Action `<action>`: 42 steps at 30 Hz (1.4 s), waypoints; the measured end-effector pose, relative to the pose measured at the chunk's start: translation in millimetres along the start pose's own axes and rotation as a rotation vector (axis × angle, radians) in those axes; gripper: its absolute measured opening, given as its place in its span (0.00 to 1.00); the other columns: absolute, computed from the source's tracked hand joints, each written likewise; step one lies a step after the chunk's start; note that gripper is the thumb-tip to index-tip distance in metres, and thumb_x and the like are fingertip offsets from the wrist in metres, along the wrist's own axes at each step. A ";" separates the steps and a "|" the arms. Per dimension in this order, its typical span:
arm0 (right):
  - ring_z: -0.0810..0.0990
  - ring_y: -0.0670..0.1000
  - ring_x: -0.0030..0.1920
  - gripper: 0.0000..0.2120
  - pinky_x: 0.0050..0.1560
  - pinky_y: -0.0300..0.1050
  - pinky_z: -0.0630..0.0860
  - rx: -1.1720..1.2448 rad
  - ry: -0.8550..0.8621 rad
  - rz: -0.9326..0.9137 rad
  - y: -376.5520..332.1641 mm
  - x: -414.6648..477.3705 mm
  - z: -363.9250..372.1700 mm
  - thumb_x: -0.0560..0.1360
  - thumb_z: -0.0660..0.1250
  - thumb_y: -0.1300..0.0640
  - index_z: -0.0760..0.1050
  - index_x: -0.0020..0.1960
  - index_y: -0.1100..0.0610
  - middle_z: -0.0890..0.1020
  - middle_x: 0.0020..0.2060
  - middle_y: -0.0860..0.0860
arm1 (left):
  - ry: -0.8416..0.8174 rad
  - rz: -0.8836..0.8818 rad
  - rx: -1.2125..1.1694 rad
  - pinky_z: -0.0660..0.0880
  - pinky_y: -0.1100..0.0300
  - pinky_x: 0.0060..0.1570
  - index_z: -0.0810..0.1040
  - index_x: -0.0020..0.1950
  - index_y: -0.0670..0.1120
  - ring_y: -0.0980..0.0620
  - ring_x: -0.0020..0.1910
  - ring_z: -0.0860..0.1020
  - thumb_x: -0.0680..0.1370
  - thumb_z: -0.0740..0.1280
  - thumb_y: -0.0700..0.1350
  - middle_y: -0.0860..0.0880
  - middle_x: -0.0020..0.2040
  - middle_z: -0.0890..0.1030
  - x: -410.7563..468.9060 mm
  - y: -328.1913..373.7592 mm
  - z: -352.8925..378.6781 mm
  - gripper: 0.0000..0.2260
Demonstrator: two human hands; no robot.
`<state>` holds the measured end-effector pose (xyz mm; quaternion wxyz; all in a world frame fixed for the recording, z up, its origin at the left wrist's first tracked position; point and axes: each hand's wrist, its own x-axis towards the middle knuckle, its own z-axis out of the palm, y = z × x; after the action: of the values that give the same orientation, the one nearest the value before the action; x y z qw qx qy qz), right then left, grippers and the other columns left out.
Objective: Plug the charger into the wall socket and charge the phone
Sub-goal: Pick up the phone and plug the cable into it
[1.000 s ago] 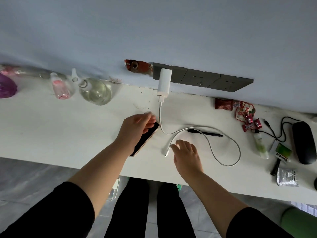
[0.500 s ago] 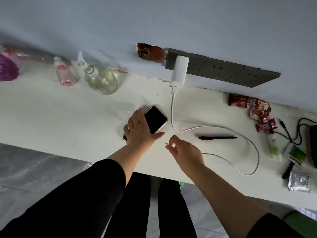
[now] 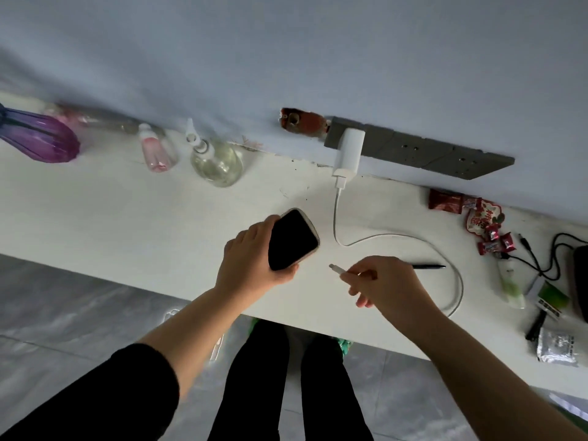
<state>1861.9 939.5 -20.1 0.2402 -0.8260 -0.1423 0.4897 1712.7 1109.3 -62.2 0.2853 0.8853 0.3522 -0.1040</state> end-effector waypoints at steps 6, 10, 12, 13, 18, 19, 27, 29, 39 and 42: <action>0.81 0.44 0.35 0.04 0.42 0.49 0.78 -0.027 0.041 -0.197 -59.4 -77.1 -67.4 0.67 0.73 0.46 0.82 0.38 0.46 0.85 0.34 0.43 | 0.021 0.315 0.115 0.72 0.51 0.56 0.66 0.70 0.50 0.48 0.58 0.77 0.63 0.68 0.62 0.52 0.61 0.77 -49.4 29.7 -106.0 0.37; 0.80 0.41 0.40 0.05 0.42 0.37 0.75 -0.014 0.044 -0.333 -85.0 -116.2 -92.3 0.65 0.74 0.45 0.82 0.39 0.44 0.84 0.37 0.41 | 0.051 0.437 0.215 0.70 0.53 0.58 0.66 0.71 0.50 0.49 0.58 0.75 0.63 0.67 0.62 0.51 0.62 0.77 -70.6 47.6 -146.0 0.38; 0.79 0.40 0.41 0.05 0.41 0.29 0.73 -0.049 0.049 -0.379 -91.8 -127.7 -96.7 0.65 0.74 0.45 0.83 0.39 0.45 0.84 0.38 0.39 | 0.057 0.457 0.235 0.70 0.53 0.58 0.66 0.71 0.50 0.49 0.57 0.75 0.64 0.66 0.62 0.51 0.62 0.77 -76.8 55.4 -155.3 0.38; 0.79 0.40 0.42 0.05 0.41 0.25 0.71 -0.068 0.050 -0.392 -93.6 -131.3 -97.4 0.65 0.74 0.45 0.83 0.39 0.45 0.83 0.38 0.39 | 0.060 0.463 0.241 0.70 0.53 0.58 0.67 0.71 0.49 0.49 0.57 0.75 0.64 0.66 0.62 0.51 0.62 0.77 -78.9 58.8 -158.0 0.38; 0.80 0.39 0.43 0.03 0.43 0.26 0.71 -0.139 0.050 -0.402 -93.6 -136.4 -98.4 0.66 0.74 0.46 0.82 0.38 0.44 0.83 0.40 0.37 | 0.055 0.474 0.246 0.72 0.51 0.57 0.68 0.70 0.48 0.47 0.56 0.77 0.64 0.65 0.62 0.49 0.61 0.78 -83.8 69.9 -161.0 0.37; 0.80 0.40 0.43 0.03 0.43 0.28 0.71 -0.151 0.054 -0.404 -92.7 -136.2 -98.6 0.66 0.73 0.46 0.82 0.38 0.43 0.83 0.41 0.37 | 0.050 0.473 0.247 0.72 0.51 0.57 0.68 0.70 0.48 0.46 0.56 0.77 0.64 0.65 0.62 0.49 0.61 0.78 -84.1 71.1 -160.7 0.37; 0.80 0.41 0.43 0.02 0.47 0.31 0.72 -0.160 0.052 -0.423 -86.0 -133.9 -99.7 0.67 0.74 0.48 0.81 0.38 0.43 0.84 0.41 0.39 | -0.001 0.477 0.260 0.73 0.49 0.56 0.69 0.70 0.47 0.44 0.56 0.78 0.63 0.69 0.61 0.48 0.61 0.78 -86.1 78.2 -152.6 0.38; 0.80 0.41 0.43 0.02 0.46 0.31 0.72 -0.164 0.051 -0.426 -84.7 -133.2 -101.1 0.67 0.74 0.48 0.81 0.38 0.44 0.84 0.40 0.41 | -0.003 0.471 0.257 0.74 0.49 0.56 0.69 0.70 0.46 0.45 0.55 0.78 0.63 0.68 0.62 0.48 0.61 0.79 -86.2 80.5 -151.7 0.38; 0.79 0.39 0.44 0.02 0.45 0.27 0.71 -0.197 0.023 -0.426 -80.3 -130.4 -106.3 0.68 0.73 0.48 0.82 0.39 0.45 0.84 0.40 0.40 | -0.010 0.489 0.305 0.75 0.49 0.55 0.69 0.70 0.47 0.45 0.55 0.79 0.63 0.69 0.62 0.49 0.60 0.79 -83.2 87.4 -147.6 0.38; 0.79 0.39 0.44 0.02 0.44 0.26 0.71 -0.204 0.017 -0.425 -78.7 -128.4 -108.0 0.68 0.73 0.48 0.82 0.39 0.45 0.84 0.36 0.43 | -0.006 0.493 0.316 0.75 0.48 0.54 0.70 0.70 0.46 0.45 0.54 0.79 0.63 0.68 0.62 0.48 0.59 0.79 -81.4 90.7 -147.0 0.38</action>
<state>1895.1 917.8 161.0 0.2544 -0.8016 -0.3595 0.4043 1712.7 1095.0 128.2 0.1618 0.9773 0.1051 -0.0878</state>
